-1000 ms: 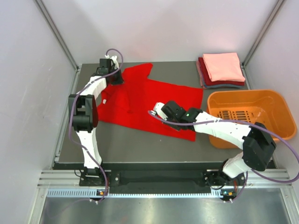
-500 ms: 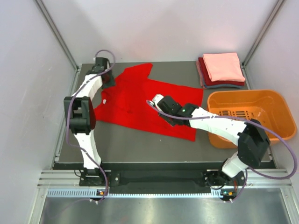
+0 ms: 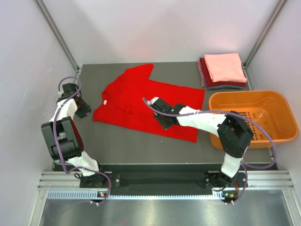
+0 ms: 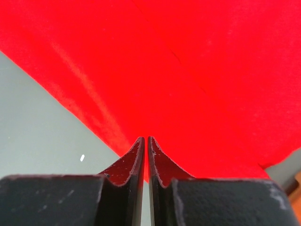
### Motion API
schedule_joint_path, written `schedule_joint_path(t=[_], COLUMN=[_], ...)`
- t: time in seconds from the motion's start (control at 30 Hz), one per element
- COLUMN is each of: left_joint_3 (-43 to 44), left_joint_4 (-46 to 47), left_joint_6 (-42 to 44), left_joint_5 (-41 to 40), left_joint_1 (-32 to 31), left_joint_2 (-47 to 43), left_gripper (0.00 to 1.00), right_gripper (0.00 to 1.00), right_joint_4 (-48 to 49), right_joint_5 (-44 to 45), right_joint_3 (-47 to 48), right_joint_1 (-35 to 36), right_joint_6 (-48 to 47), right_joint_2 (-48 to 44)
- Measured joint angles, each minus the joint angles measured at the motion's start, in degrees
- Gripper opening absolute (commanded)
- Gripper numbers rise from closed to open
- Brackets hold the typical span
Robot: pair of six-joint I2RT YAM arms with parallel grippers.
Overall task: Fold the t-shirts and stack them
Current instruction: Fold the tshirt
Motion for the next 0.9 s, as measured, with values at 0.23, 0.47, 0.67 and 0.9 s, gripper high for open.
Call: schedule_joint_path(t=[0.23, 0.47, 0.67, 0.9], left_joint_3=[-4.96, -7.91, -8.15, -8.20], left_joint_4=[0.20, 1.42, 3.28, 7.17], left_joint_6=[-0.85, -1.97, -2.56, -2.64], left_joint_5=[7.67, 13.03, 13.25, 10.73], left_joint_1=[2.60, 2.84, 2.86, 2.86], left_joint_2=[-0.02, 0.00, 0.00, 2.67], left_gripper=[0.36, 0.35, 0.37, 0.29], right_gripper=[0.06, 0.06, 0.05, 0.05], right_joint_4=[2.51, 4.00, 4.83, 5.79], right_joint_5=[-0.52, -0.83, -0.98, -1.05], right_joint_3=[-1.25, -2.78, -3.78, -4.33], right_joint_1=[-0.31, -1.27, -1.75, -2.03], right_joint_6=[1.27, 1.40, 1.46, 1.44], right_joint_2=[1.68, 4.44, 5.42, 5.35])
